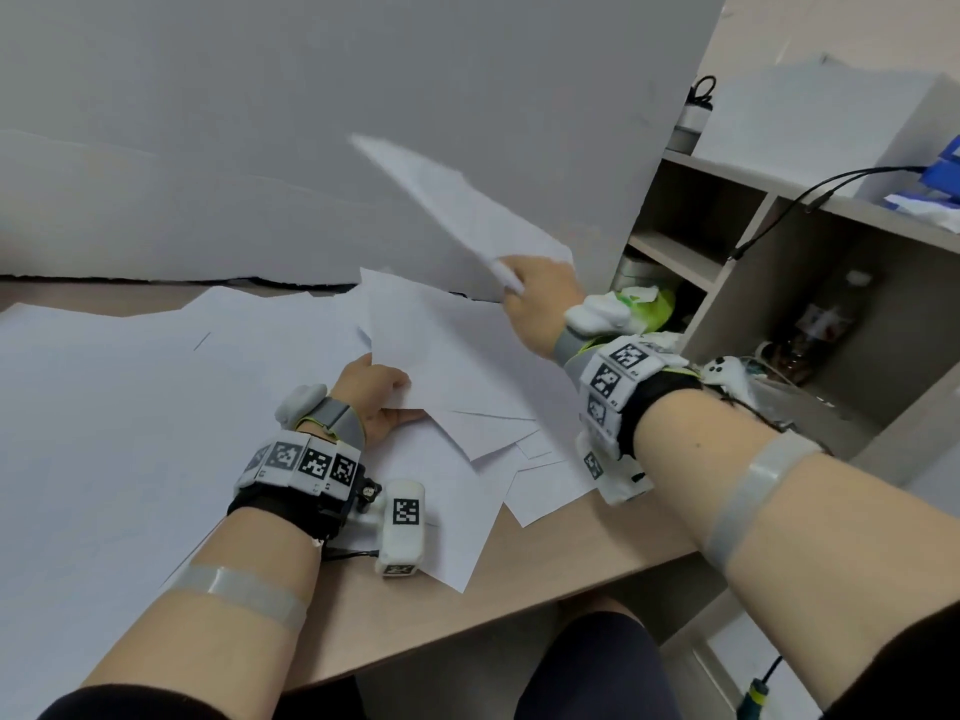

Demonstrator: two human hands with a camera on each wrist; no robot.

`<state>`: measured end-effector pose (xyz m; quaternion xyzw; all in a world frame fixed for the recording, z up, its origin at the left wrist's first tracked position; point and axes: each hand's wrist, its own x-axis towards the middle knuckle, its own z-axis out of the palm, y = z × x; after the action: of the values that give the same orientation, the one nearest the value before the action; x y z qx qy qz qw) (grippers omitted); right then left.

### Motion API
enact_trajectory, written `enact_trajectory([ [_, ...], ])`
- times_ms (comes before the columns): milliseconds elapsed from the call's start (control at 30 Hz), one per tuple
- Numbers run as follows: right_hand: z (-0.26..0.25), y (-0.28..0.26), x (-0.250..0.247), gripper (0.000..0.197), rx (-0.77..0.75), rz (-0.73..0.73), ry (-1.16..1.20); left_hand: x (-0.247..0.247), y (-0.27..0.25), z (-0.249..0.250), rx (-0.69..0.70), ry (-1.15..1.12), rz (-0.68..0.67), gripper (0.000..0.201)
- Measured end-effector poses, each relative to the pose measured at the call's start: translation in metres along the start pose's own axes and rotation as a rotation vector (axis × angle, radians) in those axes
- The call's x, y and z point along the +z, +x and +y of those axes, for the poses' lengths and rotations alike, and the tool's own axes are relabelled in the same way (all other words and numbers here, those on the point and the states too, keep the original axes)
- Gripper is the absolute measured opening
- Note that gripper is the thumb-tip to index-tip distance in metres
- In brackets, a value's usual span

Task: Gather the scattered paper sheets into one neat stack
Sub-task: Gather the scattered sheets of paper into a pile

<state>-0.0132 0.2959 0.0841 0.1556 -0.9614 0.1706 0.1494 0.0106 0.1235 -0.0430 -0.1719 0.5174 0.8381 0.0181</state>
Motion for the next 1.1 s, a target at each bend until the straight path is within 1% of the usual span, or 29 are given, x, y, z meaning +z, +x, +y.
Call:
enact_trajectory([
  [100,-0.011,-0.006,0.036,0.033,-0.057,-0.204,-0.080,0.001,-0.001,0.001,-0.012,-0.072,-0.030,0.039],
  [167,-0.015,-0.008,0.056,0.027,-0.074,-0.314,-0.125,0.002,-0.002,0.001,-0.011,-0.117,-0.053,0.037],
  [233,-0.016,-0.010,0.070,0.024,-0.058,-0.372,-0.152,0.001,-0.001,0.002,-0.011,-0.170,-0.030,0.032],
  [300,-0.014,-0.012,0.077,0.025,-0.041,-0.378,-0.148,0.001,0.000,0.002,-0.018,-0.210,-0.020,0.030],
  [333,-0.014,-0.014,0.078,0.023,-0.030,-0.389,-0.138,0.001,0.002,0.001,-0.025,-0.227,-0.044,0.032],
  [367,-0.012,-0.015,0.080,0.023,-0.033,-0.399,-0.118,0.000,0.002,0.001,-0.043,-0.245,-0.097,0.039],
  [433,-0.010,-0.017,0.083,0.026,-0.030,-0.415,-0.086,-0.002,0.006,0.001,-0.086,-0.272,-0.224,0.060],
  [467,-0.009,-0.019,0.084,0.018,-0.002,-0.424,-0.046,-0.002,0.007,0.000,-0.098,-0.262,-0.283,0.068],
  [500,-0.008,-0.021,0.085,0.012,0.006,-0.419,0.012,-0.003,0.007,0.001,-0.109,-0.237,-0.310,0.072],
  [533,-0.008,-0.022,0.086,0.026,0.026,-0.424,0.074,-0.002,0.006,0.002,-0.124,-0.212,-0.303,0.072],
  [567,-0.007,-0.023,0.088,0.040,0.034,-0.442,0.138,-0.002,0.005,0.002,-0.140,-0.187,-0.262,0.069],
  [600,-0.009,-0.024,0.088,0.050,0.055,-0.470,0.198,-0.002,0.004,0.002,-0.157,-0.167,-0.223,0.067],
  [633,-0.009,-0.026,0.088,0.054,0.059,-0.483,0.252,0.000,0.004,0.001,-0.171,-0.141,-0.188,0.065],
  [700,-0.011,-0.028,0.086,0.053,0.072,-0.466,0.371,0.001,0.004,0.000,-0.142,-0.099,-0.136,0.056],
  [800,-0.010,-0.029,0.083,0.036,0.108,-0.420,0.553,0.000,0.003,0.000,-0.089,-0.030,-0.055,0.038],
  [867,-0.008,-0.031,0.080,0.027,0.133,-0.394,0.667,0.001,0.000,0.000,-0.070,0.035,-0.031,0.033],
  [933,-0.003,-0.028,0.073,0.023,0.179,-0.332,0.733,0.003,-0.001,-0.002,-0.067,0.092,-0.006,0.029],
  [1000,0.010,-0.024,0.067,0.020,0.250,-0.251,0.712,0.005,-0.002,-0.001,-0.057,0.144,0.024,0.034],
  [1033,0.019,-0.020,0.064,0.019,0.293,-0.212,0.660,0.004,-0.002,0.000,-0.045,0.177,0.051,0.037],
  [1100,0.045,-0.018,0.057,0.022,0.401,-0.161,0.471,0.002,0.004,-0.001,-0.021,0.233,0.063,0.036],
])
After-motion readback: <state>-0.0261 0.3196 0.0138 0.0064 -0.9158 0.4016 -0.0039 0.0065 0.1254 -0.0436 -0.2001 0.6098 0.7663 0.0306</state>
